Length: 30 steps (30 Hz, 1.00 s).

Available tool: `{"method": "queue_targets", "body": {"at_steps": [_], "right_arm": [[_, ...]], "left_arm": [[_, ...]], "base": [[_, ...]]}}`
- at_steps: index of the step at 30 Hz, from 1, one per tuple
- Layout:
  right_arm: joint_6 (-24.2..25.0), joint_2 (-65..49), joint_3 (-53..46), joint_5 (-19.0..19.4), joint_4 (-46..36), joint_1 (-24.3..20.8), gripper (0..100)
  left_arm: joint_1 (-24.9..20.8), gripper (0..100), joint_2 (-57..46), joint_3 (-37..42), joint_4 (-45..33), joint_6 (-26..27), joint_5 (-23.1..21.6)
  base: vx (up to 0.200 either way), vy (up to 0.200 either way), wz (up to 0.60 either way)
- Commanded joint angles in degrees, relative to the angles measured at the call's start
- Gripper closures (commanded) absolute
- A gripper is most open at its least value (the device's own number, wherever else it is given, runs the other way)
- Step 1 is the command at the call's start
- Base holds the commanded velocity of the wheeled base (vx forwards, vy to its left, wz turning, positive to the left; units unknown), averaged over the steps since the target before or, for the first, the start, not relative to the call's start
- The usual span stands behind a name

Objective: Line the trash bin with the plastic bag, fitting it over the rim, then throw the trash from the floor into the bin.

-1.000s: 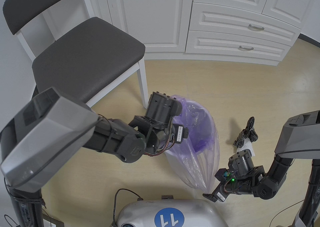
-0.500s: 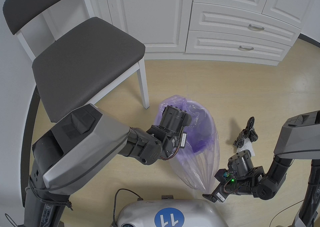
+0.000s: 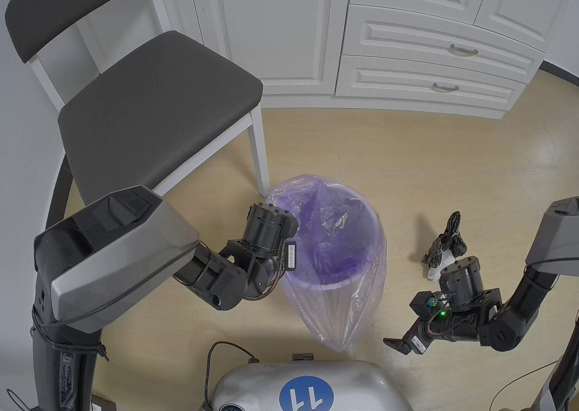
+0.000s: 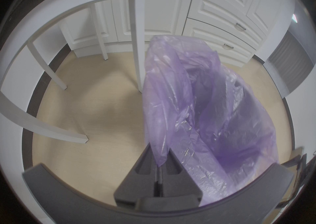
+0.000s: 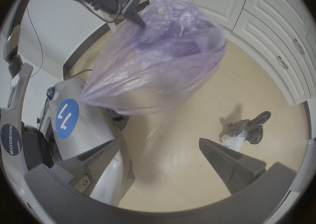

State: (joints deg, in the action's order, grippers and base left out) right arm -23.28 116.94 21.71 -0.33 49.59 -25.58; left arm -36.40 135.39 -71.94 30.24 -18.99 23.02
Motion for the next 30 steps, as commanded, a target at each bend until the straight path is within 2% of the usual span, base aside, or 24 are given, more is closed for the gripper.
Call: {"method": "queue_targets", "body": {"at_steps": [1,6,11,16,19,23,24,25,26,30], "right_arm": [[-2.3,-5.7,-1.4,3.3,-0.2,4.3,0],[-1.2,-6.8,0.8,4.3,0.1,5.7,0],[5.4,-6.6,3.8,3.6,0.1,4.9,0],[6.1,-6.2,4.9,3.4,0.2,4.9,0],[8.3,-4.9,6.1,3.1,0.6,3.6,0],[15.7,-0.7,9.8,-3.1,0.9,-0.4,0],[15.7,-0.7,9.8,-3.1,0.9,-0.4,0],[18.8,1.4,12.0,-6.4,0.9,-2.0,0],[20.3,2.5,13.0,-7.6,0.9,-2.9,0],[23.9,5.4,15.8,-10.1,1.0,-5.0,0]], "left_arm": [[1.4,100,-0.8,2.9,2.0,-0.3,-0.2],[1.4,100,-1.6,3.1,3.4,-0.8,-0.3],[0.9,100,-3.1,4.3,7.0,-0.5,-0.3],[0.4,100,-3.6,4.8,8.4,-0.2,-0.3],[0.5,100,-2.8,4.9,8.4,-0.3,-0.3],[1.2,100,-1.1,5.8,8.5,-0.6,-0.4],[1.2,100,-1.1,5.8,8.5,-0.6,-0.4],[1.9,100,-0.5,5.8,8.5,-0.7,-0.6],[2.3,100,0.1,5.8,8.6,-0.6,-1.0],[3.7,100,1.5,5.5,9.7,-0.7,-3.5]], "base": [[0.0,0.0,0.0],[0.0,0.0,0.0],[0.0,0.0,0.0],[0.0,0.0,0.0],[0.0,0.0,0.0],[0.0,0.0,0.0],[0.0,0.0,0.0],[0.0,0.0,0.0],[0.0,0.0,0.0],[0.0,0.0,0.0]]}}
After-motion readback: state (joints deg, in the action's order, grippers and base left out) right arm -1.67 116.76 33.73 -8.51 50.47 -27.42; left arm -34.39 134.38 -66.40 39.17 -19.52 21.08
